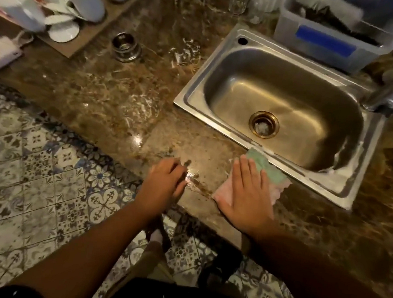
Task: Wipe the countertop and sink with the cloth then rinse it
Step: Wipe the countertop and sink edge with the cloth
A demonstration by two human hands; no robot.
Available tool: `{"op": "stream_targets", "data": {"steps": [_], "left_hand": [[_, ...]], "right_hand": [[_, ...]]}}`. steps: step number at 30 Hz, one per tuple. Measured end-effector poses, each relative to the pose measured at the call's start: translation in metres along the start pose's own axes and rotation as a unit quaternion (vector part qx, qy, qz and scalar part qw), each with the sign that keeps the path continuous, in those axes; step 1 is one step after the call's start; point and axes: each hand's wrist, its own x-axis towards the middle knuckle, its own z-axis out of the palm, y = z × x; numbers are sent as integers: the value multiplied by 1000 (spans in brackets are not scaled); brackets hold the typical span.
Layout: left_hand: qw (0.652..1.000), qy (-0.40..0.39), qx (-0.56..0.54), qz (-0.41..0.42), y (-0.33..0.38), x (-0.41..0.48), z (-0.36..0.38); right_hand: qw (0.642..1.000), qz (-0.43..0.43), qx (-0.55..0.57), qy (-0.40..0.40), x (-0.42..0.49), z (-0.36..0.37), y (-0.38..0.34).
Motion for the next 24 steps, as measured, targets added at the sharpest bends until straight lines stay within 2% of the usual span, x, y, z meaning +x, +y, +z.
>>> {"op": "stream_targets", "data": {"steps": [10, 13, 17, 19, 24], "left_hand": [[991, 48, 25, -119, -159, 34, -56], [989, 21, 39, -141, -208, 54, -73], [990, -25, 42, -130, -266, 83, -92], [991, -28, 36, -126, -280, 96, -93], [987, 21, 68, -145, -280, 103, -85]], "right_hand": [[999, -52, -7, 2, 131, -7, -126], [998, -61, -9, -3, 168, -10, -164], [999, -51, 3, 15, 215, -16, -208], [999, -41, 10, 21, 237, -18, -226], [999, -6, 24, 30, 277, -26, -256]]}}
